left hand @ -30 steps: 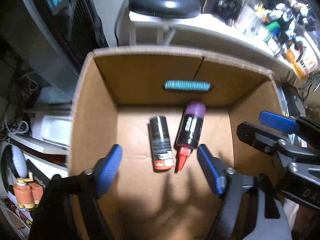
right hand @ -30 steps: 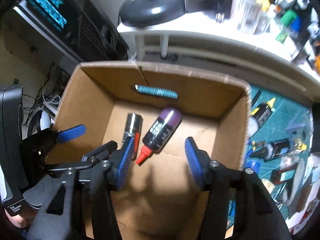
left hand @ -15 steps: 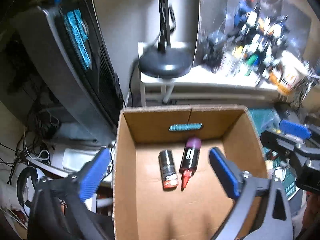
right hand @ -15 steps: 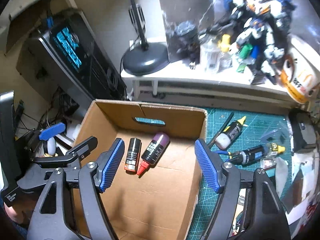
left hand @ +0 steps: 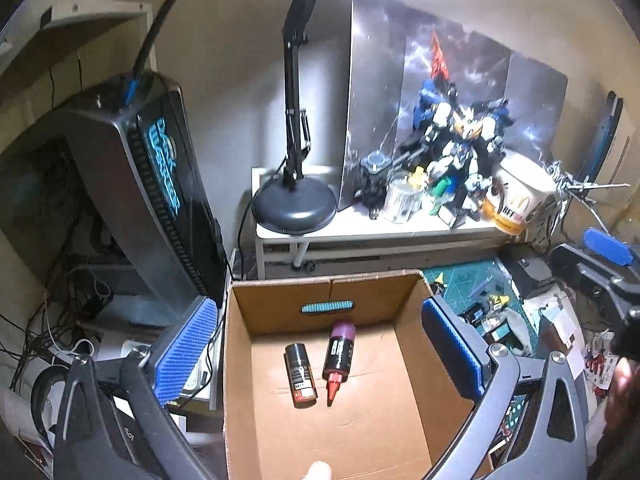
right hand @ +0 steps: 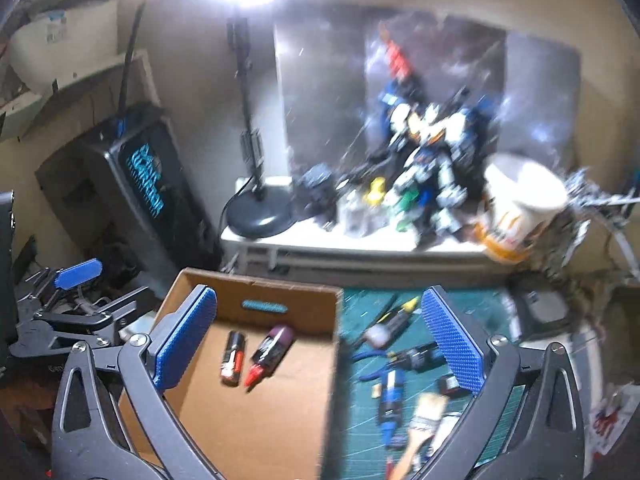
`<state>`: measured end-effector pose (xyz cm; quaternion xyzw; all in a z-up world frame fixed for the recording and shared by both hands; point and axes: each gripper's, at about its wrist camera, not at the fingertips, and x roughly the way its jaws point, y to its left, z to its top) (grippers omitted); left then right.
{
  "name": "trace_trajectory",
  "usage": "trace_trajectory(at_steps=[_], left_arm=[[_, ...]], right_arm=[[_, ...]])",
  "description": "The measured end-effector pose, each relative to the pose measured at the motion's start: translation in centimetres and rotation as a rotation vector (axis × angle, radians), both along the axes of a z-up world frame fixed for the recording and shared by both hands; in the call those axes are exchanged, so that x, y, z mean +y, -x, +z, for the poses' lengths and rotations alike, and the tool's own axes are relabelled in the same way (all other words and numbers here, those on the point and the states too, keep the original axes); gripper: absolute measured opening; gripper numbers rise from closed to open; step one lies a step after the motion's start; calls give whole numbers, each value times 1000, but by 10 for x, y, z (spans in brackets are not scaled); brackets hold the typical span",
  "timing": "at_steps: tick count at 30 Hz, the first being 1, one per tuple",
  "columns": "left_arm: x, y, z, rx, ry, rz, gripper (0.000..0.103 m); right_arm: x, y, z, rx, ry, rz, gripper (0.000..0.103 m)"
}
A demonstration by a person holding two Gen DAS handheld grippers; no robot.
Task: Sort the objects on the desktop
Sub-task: 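Raise both tools out of the box and back over the mat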
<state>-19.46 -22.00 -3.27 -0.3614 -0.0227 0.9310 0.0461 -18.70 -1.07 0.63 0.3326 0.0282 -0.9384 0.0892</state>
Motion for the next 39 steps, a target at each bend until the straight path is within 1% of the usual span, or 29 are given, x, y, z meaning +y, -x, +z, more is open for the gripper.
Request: trace_trajectory(at_steps=[2, 8, 13, 19, 22, 31, 39], left_arm=[[2, -2, 5, 11, -6, -6, 103], [18, -6, 11, 11, -22, -49, 103], [39, -11, 13, 9, -21, -78, 103], [71, -15, 17, 1, -18, -90, 103], [90, -15, 16, -13, -22, -86, 103], [159, -25, 12, -27, -13, -52, 103], [208, -39, 4, -47, -41, 3, 103]], right_arm=[[6, -7, 9, 26, -15, -22, 103], [28, -22, 24, 48, -17, -84, 103], [51, -30, 29, 46, -14, -123, 103], [84, -36, 31, 52, 1, -136, 103], [106, -38, 29, 48, 14, -133, 103], [196, -46, 19, 41, 61, -129, 103], [276, -50, 2, 10, 82, -104, 103]])
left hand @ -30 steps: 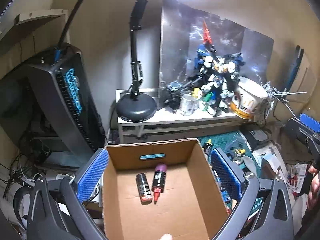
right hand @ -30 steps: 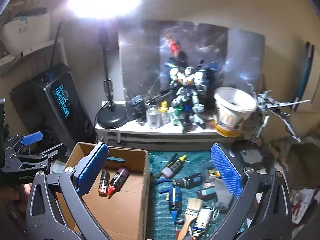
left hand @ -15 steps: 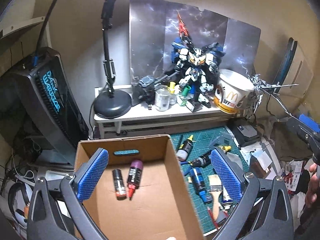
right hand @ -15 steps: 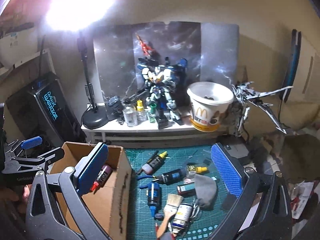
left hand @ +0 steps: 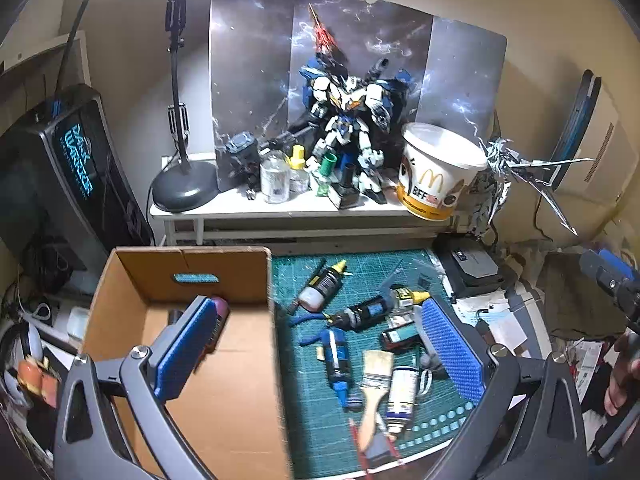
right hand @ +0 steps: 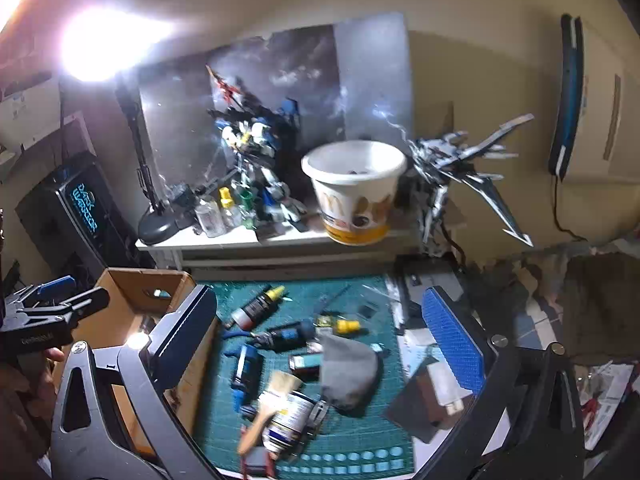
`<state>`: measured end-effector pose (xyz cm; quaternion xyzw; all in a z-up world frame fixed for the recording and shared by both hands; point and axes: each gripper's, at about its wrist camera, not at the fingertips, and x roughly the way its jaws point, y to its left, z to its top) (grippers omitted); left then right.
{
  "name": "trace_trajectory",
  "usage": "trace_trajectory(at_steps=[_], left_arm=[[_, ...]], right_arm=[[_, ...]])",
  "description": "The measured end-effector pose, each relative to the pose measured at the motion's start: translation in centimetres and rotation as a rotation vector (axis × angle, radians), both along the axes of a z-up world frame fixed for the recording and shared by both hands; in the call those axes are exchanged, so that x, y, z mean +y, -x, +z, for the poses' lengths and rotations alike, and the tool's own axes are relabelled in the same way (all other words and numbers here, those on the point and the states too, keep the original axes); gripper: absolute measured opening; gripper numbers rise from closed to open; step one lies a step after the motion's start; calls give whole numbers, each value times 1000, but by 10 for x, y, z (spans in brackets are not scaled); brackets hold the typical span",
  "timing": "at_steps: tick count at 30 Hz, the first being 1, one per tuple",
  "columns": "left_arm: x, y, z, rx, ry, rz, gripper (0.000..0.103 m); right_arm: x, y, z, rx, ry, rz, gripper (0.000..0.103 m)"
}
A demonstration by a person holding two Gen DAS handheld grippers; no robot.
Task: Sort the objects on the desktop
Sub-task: 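Raise both tools out of the box and back over the mat, then grasp the brown JUST FOR YOU box with the right tool while the left tool grasps the white-blue spray can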
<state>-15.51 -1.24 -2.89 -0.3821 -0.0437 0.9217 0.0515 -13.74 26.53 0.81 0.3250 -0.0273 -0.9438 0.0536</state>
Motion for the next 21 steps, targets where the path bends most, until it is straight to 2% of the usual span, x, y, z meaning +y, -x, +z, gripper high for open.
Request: trace_trajectory(at_steps=[10, 21], left_arm=[[41, -3, 5, 2, -8, -19, 103], [55, -2, 2, 0, -54, -109, 103]], right_arm=[[59, -5, 5, -7, -37, 1, 103], [66, -26, 11, -16, -90, -67, 103]])
